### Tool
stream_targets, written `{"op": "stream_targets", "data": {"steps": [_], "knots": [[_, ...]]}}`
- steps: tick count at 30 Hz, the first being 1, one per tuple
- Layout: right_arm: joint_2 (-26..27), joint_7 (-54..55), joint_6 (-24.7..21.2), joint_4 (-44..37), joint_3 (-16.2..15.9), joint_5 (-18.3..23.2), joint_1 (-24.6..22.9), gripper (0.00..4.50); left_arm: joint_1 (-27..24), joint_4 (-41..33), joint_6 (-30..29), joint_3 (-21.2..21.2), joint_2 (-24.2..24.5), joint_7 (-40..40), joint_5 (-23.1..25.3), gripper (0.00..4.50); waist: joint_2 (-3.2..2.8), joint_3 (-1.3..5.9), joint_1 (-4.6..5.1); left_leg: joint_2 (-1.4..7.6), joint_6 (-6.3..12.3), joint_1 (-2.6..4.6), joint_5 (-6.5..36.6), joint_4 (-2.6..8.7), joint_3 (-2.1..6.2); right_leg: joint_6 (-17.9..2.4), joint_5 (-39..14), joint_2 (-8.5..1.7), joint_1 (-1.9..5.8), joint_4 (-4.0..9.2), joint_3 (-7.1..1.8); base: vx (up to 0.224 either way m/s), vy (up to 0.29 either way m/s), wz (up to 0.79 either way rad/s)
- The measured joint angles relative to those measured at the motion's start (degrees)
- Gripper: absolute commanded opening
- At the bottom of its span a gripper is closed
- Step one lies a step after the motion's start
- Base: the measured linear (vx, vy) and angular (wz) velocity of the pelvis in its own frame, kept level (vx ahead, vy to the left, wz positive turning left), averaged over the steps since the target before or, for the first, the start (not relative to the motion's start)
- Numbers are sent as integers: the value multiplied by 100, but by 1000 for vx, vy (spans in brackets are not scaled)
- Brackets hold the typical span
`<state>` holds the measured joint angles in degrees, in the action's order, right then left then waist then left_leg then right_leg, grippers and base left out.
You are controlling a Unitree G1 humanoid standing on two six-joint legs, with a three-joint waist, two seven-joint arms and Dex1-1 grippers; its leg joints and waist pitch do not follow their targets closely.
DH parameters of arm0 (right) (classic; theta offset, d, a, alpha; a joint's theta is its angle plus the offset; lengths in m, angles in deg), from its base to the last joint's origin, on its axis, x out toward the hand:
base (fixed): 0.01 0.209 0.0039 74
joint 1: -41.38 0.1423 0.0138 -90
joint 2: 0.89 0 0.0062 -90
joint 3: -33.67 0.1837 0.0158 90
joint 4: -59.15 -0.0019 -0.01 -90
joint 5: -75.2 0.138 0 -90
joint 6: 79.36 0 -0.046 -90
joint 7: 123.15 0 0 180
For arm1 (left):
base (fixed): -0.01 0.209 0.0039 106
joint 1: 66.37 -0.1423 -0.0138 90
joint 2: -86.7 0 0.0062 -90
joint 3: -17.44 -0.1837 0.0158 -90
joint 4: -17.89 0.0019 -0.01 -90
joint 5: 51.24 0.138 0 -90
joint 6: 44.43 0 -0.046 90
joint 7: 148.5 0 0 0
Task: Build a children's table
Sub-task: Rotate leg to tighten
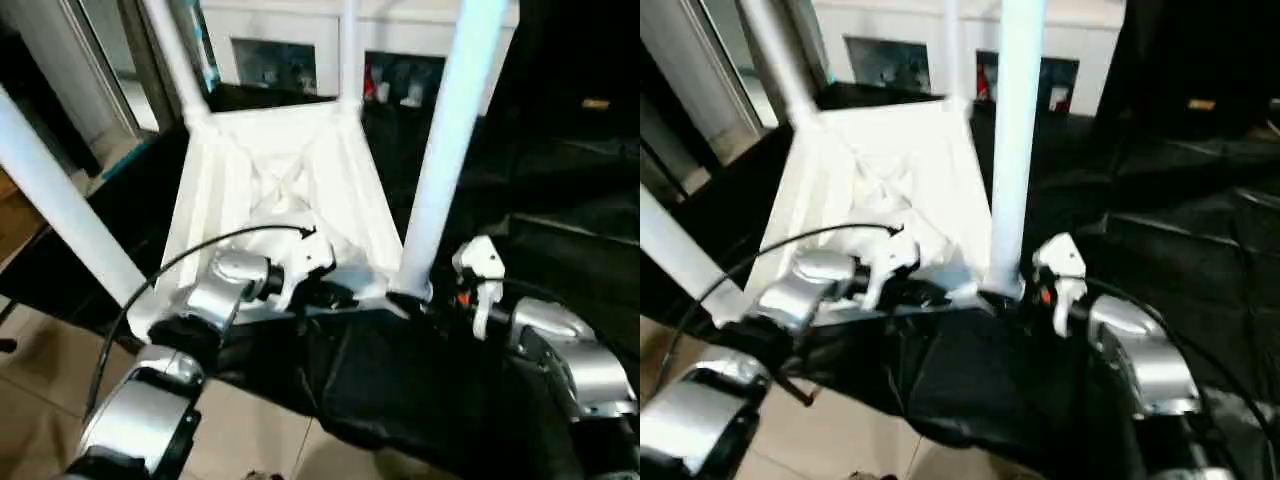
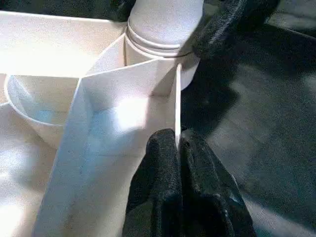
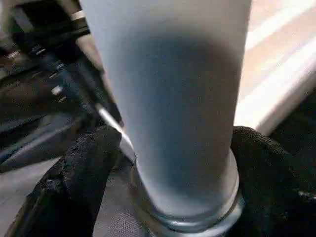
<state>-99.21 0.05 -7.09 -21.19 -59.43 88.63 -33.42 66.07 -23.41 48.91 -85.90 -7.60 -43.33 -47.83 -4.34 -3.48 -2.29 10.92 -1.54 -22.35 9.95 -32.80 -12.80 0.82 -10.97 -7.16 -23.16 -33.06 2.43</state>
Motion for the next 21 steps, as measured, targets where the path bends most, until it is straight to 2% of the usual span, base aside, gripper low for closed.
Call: {"op": "stream_targets", "data": {"steps": [9,12,14,16,17,21], "knots": [[-102,-683,-89,-100,-306,259,-11,379,-175,-289,9,-170,230,-721,-149,0,5,-7,-109,0,5,-23,2,-22,1,-8,-2,-4,-14,-11,0,0,0,0],[-104,-699,-92,-100,-307,261,-19,379,-178,-289,7,-179,230,-731,-149,0,10,-12,-103,0,2,-22,3,-31,-1,-20,6,-4,-11,-11,-7,0,0,0],[-108,-711,-97,-100,-307,264,-22,355,-178,-289,5,-184,230,-735,-149,0,11,-13,-101,0,0,-23,4,-34,-2,-23,8,-4,-11,-11,-9,0,0,0],[-81,-684,-121,-105,-303,265,-58,355,-180,-289,6,-185,209,-698,-143,0,13,-14,-111,0,2,-22,3,-35,-2,-23,8,-5,-8,-11,-7,0,0,0],[-39,-604,-129,-108,-293,261,-73,335,-181,-286,11,-185,198,-663,-136,0,12,-13,-116,0,2,-21,2,-35,-2,-23,8,-5,-6,-11,-7,0,0,0],[353,216,34,120,-22,147,-55,316,-160,-173,58,-99,44,-89,-66,0,8,-10,-90,-2,-3,0,5,-38,-5,-29,12,-6,6,-15,-14,0,0,0]]}}
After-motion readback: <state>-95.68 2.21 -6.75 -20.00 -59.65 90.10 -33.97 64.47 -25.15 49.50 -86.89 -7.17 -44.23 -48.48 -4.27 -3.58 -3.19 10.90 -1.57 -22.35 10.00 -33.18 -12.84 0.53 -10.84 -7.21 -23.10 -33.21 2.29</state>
